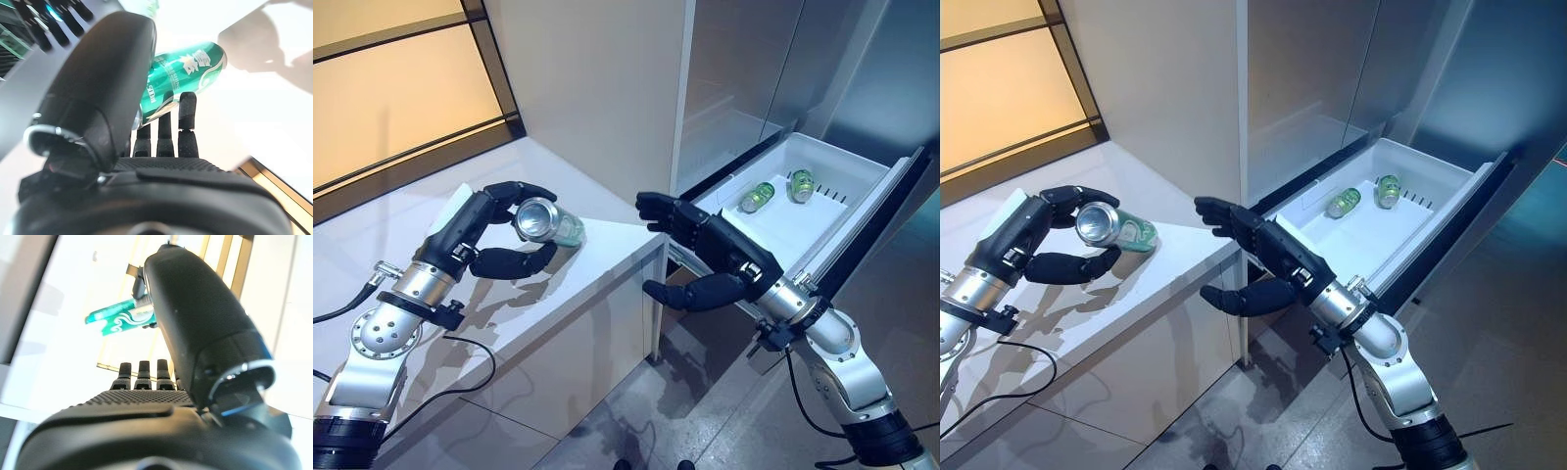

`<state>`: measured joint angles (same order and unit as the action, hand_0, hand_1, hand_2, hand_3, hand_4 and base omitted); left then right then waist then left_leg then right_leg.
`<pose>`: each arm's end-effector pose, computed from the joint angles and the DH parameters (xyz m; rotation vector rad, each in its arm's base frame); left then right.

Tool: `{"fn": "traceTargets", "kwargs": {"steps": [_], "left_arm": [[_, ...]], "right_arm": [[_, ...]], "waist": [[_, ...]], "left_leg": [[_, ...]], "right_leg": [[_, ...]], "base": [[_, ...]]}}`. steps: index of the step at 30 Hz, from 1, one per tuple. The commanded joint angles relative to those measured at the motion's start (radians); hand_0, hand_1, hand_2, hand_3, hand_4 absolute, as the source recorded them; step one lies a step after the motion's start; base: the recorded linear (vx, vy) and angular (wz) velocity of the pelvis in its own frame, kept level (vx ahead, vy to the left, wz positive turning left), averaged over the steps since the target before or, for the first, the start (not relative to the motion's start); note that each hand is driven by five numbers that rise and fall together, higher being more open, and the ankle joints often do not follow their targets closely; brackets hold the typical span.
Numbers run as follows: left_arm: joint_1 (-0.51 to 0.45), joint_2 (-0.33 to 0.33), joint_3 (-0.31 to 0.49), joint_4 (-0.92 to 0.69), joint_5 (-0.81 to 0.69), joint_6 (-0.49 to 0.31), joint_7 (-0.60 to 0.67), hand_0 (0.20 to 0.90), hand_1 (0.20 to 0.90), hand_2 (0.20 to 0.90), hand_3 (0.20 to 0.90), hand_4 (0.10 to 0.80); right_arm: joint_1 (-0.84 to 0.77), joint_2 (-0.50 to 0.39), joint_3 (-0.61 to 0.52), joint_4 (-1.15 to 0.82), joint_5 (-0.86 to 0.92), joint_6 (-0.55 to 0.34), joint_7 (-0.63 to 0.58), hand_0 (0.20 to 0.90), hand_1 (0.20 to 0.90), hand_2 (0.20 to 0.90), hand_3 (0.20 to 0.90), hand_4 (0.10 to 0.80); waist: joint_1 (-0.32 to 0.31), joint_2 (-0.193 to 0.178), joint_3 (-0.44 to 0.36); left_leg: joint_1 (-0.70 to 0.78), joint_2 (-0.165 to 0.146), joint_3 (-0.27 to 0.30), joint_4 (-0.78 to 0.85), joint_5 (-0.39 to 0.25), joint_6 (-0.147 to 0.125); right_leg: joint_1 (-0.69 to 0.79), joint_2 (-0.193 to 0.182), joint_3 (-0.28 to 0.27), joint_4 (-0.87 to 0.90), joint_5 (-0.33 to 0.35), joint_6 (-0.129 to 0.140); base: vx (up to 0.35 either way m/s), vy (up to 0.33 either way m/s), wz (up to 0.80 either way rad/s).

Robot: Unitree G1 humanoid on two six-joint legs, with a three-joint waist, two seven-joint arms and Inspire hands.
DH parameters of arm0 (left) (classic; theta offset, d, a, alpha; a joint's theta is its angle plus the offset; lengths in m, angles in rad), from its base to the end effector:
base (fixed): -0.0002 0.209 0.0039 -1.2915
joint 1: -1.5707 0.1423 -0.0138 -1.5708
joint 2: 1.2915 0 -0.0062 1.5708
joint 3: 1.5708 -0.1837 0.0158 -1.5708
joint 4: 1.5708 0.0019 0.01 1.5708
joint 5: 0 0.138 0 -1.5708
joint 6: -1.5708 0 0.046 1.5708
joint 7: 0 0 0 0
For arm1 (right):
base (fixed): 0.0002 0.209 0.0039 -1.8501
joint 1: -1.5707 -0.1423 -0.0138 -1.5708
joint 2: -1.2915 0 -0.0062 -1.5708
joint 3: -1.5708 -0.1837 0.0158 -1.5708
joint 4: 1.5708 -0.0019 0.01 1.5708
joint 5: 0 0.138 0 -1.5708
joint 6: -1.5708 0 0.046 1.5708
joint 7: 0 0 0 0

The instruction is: Put drinks into fridge and close the fridge

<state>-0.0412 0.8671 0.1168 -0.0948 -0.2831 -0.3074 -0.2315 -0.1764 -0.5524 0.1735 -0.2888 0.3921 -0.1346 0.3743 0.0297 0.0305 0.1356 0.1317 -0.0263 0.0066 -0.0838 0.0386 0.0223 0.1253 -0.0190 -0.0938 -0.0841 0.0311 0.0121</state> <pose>0.2036 0.2852 0.1638 0.6463 -0.4147 -0.2632 0.2182 -0.1823 0.1420 -0.2235 -0.4575 0.6995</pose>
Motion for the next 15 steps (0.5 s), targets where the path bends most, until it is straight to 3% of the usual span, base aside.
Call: {"fn": "traceTargets", "kwargs": {"steps": [1,15], "left_arm": [[-0.232,-0.011,0.033,-0.114,-0.15,-0.103,0.05,0.3,0.3,0.3,0.2,0.1],[-0.343,-0.022,-0.073,-0.143,-0.127,-0.094,0.058,0.3,0.3,0.3,0.2,0.1]], "right_arm": [[-0.155,-0.01,-0.027,-0.073,0.0,-0.08,-0.11,0.9,0.9,0.9,0.9,0.8],[-0.276,-0.025,0.076,0.021,-0.174,0.03,-0.247,0.9,0.9,0.9,0.9,0.8]], "waist": [[0.01,0.002,-0.083],[0.019,-0.007,-0.087]], "left_leg": [[0.011,-0.039,0.007,0.01,-0.077,0.017],[0.013,-0.043,-0.004,0.011,-0.076,0.013]], "right_leg": [[-0.017,0.008,-0.001,0.086,-0.089,0.047],[-0.012,0.011,-0.007,0.087,-0.088,0.044]], "base": [[0.0,0.0,0.0],[0.0,0.0,0.0]]}}
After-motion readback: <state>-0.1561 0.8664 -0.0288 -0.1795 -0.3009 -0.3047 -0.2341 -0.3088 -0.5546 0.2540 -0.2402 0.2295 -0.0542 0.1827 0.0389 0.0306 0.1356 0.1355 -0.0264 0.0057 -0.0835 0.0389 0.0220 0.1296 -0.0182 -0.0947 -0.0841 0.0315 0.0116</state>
